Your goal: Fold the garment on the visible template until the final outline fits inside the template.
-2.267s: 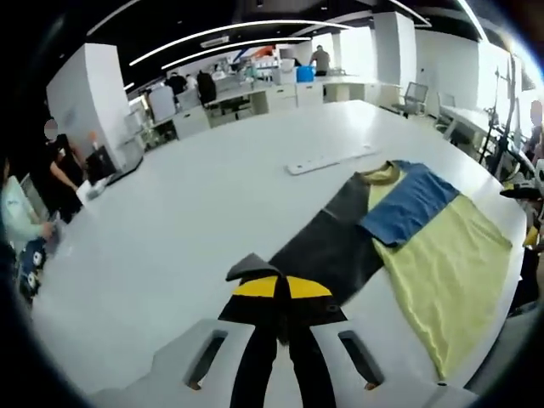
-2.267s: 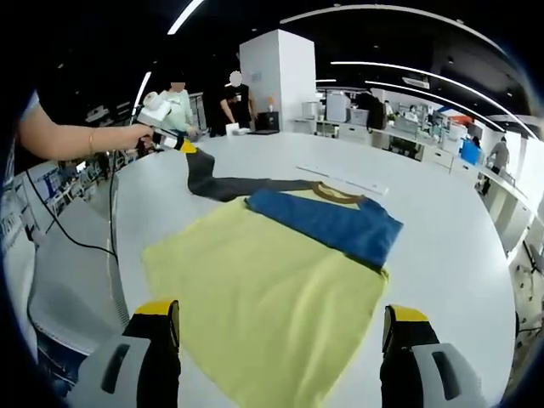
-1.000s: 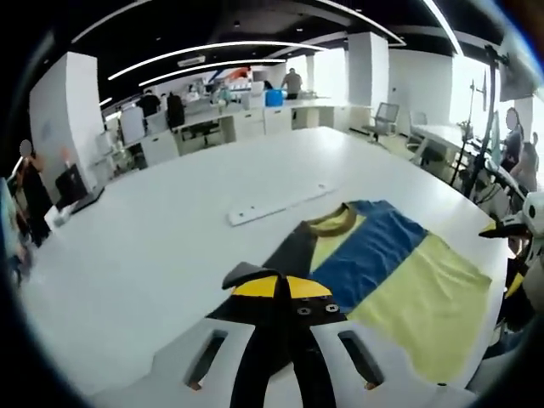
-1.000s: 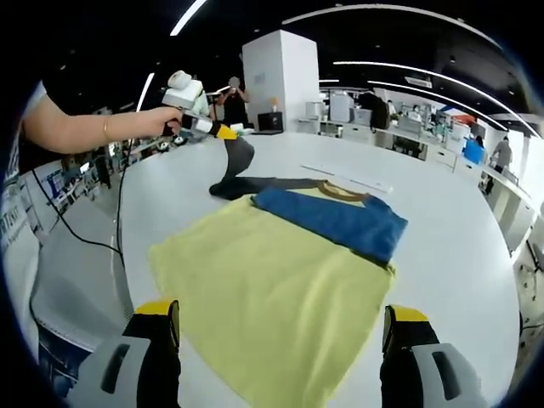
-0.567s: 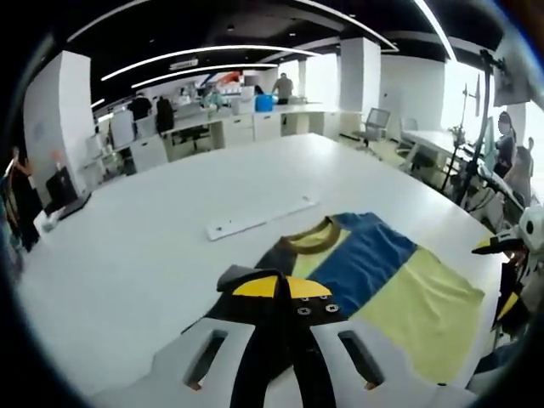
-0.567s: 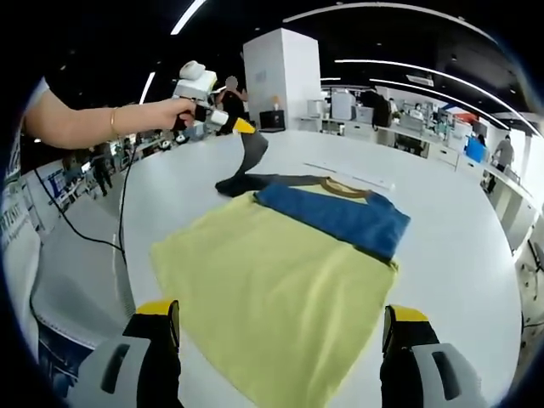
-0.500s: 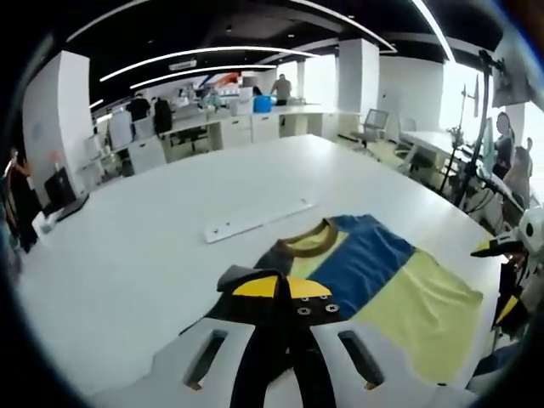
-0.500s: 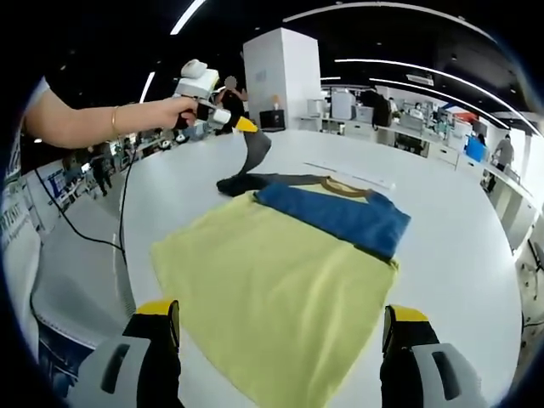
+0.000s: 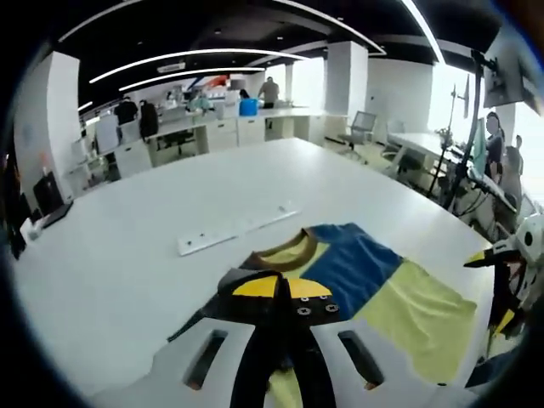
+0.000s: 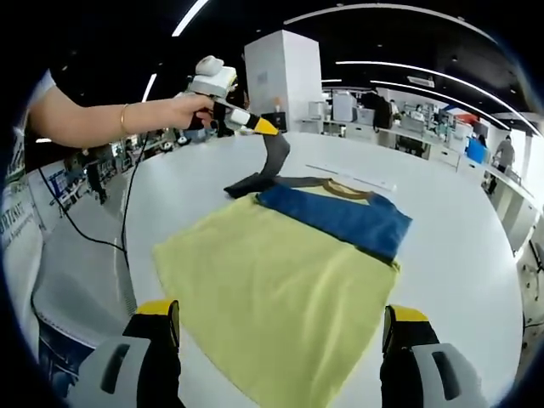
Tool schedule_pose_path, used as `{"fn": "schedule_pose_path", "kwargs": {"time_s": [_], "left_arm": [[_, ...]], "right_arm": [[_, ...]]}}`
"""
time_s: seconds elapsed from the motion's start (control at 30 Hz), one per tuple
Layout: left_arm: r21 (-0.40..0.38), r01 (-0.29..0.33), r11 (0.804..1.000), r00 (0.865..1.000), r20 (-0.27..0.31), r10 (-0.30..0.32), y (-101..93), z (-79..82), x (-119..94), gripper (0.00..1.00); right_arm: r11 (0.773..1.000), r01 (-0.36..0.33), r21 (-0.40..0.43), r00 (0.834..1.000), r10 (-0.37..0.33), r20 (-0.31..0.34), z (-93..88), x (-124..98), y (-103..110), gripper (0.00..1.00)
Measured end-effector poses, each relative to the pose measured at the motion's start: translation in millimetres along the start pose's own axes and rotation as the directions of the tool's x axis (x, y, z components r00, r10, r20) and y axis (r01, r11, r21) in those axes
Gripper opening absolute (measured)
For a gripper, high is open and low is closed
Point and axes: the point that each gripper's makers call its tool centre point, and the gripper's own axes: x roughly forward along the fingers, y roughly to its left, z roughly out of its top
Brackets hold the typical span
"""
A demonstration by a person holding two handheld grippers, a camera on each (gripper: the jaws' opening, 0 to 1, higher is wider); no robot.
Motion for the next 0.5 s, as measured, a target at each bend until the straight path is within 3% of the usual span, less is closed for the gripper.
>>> {"fn": "schedule_pose_path", "kwargs": {"time_s": [0.5], "left_arm": [[-0.010, 0.080, 0.997, 0.996, 0.029, -0.080, -40.7, 18.0, 24.2, 0.00]], "right_arm": [[1.000, -0.013, -0.003, 1.000, 0.013, 0.006, -1.2, -1.9, 5.6, 0.99]]}}
